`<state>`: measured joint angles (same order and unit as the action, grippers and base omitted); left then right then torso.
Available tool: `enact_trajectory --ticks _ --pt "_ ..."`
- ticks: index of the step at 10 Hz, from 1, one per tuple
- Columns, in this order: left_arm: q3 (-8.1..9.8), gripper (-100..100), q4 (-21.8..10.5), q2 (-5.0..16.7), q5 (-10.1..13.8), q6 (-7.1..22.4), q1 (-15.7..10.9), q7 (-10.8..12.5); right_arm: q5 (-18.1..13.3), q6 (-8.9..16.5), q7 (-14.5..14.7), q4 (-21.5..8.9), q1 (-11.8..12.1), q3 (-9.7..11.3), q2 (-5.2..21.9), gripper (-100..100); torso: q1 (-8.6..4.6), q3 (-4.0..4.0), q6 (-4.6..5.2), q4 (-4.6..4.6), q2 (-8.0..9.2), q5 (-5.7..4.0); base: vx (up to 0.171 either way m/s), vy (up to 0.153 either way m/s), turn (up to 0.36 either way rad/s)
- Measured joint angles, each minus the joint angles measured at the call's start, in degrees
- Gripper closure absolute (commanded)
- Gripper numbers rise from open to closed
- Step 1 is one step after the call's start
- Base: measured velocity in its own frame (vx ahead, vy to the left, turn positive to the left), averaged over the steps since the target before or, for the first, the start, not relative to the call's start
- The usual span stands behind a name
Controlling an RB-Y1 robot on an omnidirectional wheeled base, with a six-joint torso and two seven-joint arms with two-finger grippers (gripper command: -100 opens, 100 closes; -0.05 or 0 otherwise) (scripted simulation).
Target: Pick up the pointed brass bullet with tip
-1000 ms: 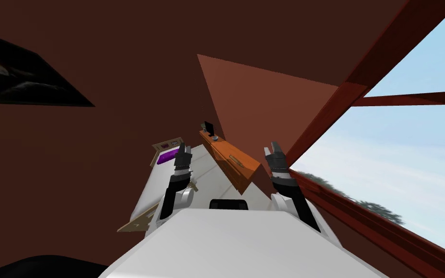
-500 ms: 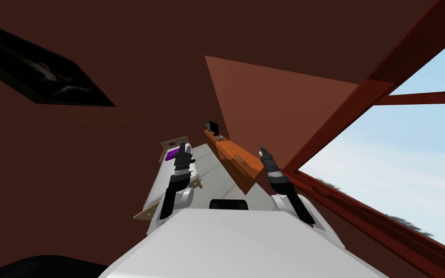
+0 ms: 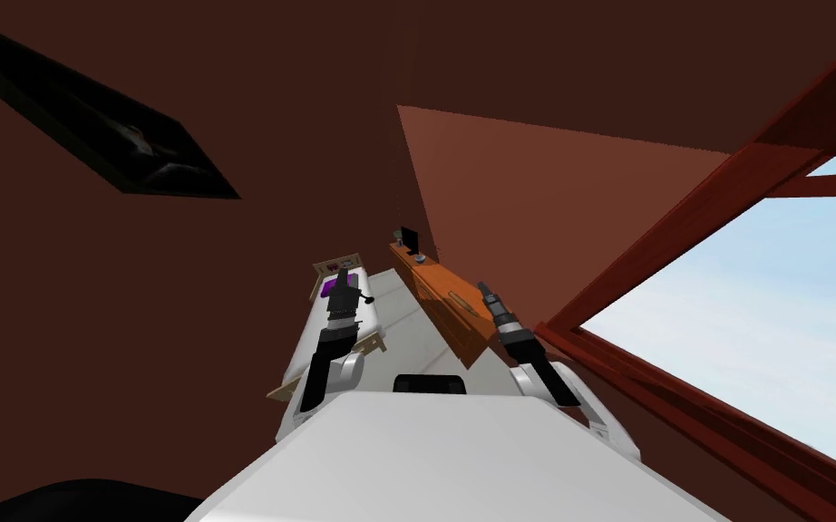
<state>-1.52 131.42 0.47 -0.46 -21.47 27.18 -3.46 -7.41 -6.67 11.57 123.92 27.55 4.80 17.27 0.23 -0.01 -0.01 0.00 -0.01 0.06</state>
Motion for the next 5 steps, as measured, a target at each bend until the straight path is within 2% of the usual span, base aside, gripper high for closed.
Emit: enact_trajectory --ticks 5 --pt "0.01 0 0.0 0.0 0.0 0.0 0.01 0.0 -0.58 6.46 5.17 -3.18 -0.88 1.96 3.17 -100 -0.05 -0.04 0.02 -0.01 -0.08 0.0 0.03 0.058 0.101"
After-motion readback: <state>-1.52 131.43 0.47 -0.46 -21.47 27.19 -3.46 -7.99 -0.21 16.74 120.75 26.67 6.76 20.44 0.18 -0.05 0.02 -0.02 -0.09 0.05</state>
